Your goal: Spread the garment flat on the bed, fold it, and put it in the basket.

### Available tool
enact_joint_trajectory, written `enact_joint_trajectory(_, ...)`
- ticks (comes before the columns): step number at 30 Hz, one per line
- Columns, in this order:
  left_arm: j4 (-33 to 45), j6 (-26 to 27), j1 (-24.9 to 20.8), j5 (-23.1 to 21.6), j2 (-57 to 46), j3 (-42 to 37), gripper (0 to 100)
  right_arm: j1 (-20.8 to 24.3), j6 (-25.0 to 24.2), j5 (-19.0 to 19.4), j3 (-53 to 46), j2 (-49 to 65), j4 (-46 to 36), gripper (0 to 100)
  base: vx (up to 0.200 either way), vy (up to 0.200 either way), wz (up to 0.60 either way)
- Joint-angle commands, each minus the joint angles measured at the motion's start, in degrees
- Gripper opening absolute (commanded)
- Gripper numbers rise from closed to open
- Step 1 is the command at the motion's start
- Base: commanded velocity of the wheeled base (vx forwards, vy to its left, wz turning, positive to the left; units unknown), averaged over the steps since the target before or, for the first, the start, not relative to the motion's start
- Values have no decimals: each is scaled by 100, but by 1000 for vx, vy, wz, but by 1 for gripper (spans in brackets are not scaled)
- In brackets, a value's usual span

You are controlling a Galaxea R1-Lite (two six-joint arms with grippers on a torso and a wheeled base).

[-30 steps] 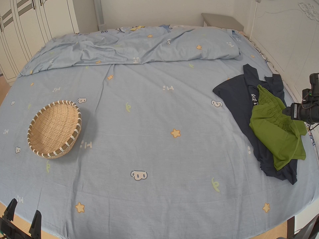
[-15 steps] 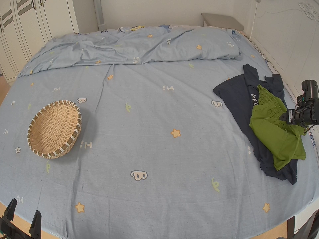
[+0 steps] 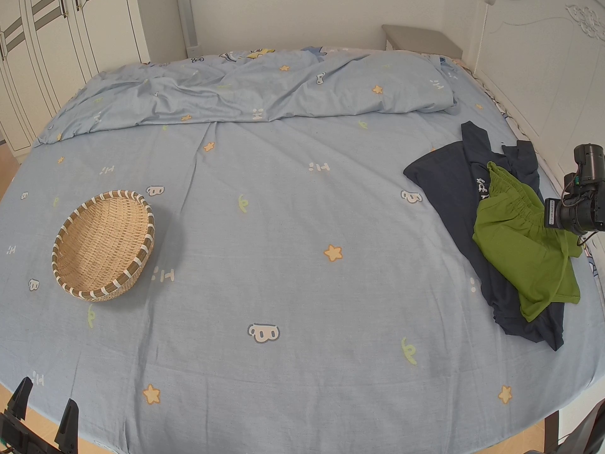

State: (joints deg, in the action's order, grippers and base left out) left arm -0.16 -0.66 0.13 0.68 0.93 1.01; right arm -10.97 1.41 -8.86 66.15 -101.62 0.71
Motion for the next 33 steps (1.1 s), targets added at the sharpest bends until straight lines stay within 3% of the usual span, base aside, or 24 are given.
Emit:
enact_joint_trajectory(1, -2, -4, -5, 2, -93, -101, 100, 245, -27, 34, 188, 520, -238, 0, 0, 0, 0)
enact_joint_trajectory(5, -2, -4, 4, 2, -93, -101, 100, 851, -141, 130, 373, 916, -906, 0, 0, 0, 0)
enact_joint_trajectory(7, -2, -4, 4, 2, -93, -101, 100, 1484, -590, 359, 434, 1101, -1257, 0, 0, 0, 0)
enact_joint_trajectory(13, -2, -4, 4, 2, -93, -101, 100, 3013, -1354, 517, 592, 1338, -1582, 0, 0, 0, 0)
enact_joint_trajectory(16, -2, -4, 4, 2, -93, -101, 100, 3382, -1495, 491, 654, 1285, -1574, 0, 0, 0, 0)
enact_joint_trajectory(21, -2, -4, 4, 2, -93, -101, 100, 4595, -1917, 473, 1032, 837, -1512, 0, 0, 0, 0)
enact_joint_trajectory(23, -2, -4, 4, 2, -93, -101, 100, 4709, -1952, 464, 1102, 793, -1495, 0, 0, 0, 0)
enact_joint_trajectory(26, -2, -4, 4, 2, -93, -101, 100, 5536, -2119, 438, 1709, 292, -1266, 0, 0, 0, 0)
enact_joint_trajectory(33, -2, -4, 4, 2, -93, -101, 100, 6538, -2163, 51, 3062, -1053, -1292, 0, 0, 0, 0)
